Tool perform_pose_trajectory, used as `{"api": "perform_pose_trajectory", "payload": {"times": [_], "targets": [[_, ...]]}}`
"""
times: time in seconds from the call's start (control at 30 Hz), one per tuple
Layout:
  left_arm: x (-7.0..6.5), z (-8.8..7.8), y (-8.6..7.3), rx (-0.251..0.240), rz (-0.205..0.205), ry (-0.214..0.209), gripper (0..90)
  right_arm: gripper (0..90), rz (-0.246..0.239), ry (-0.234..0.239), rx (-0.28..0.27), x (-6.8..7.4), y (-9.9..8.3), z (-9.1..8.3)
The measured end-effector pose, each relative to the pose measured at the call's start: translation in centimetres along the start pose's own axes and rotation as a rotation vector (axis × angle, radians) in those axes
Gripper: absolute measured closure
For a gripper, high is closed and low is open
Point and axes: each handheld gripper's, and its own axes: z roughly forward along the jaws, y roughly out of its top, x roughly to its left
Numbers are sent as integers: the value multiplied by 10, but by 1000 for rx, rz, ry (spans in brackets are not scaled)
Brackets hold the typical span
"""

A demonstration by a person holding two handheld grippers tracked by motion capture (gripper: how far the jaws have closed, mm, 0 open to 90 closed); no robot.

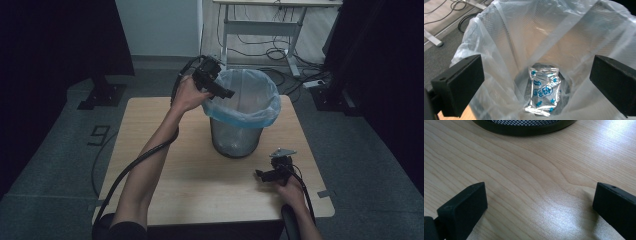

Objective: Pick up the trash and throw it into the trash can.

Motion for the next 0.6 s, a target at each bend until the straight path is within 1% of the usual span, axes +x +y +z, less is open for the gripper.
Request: {"api": "perform_pose_trajectory", "payload": {"times": [0.17,0.27,0.4,0.5,0.6], "targets": [[0,-12,-8,-35,-6,-24,0,0,-1,0,0,0,0,0],[1,-18,-15,-38,5,-33,0,0,-1,0,2,0,0,0],[2,-24,-26,-35,15,-29,0,0,-1,1,2,0,0,0],[3,-29,-34,-39,26,-17,0,0,-1,1,2,0,0,0],[5,-34,-44,-42,24,-9,0,0,-2,1,1,0,0,0]]}}
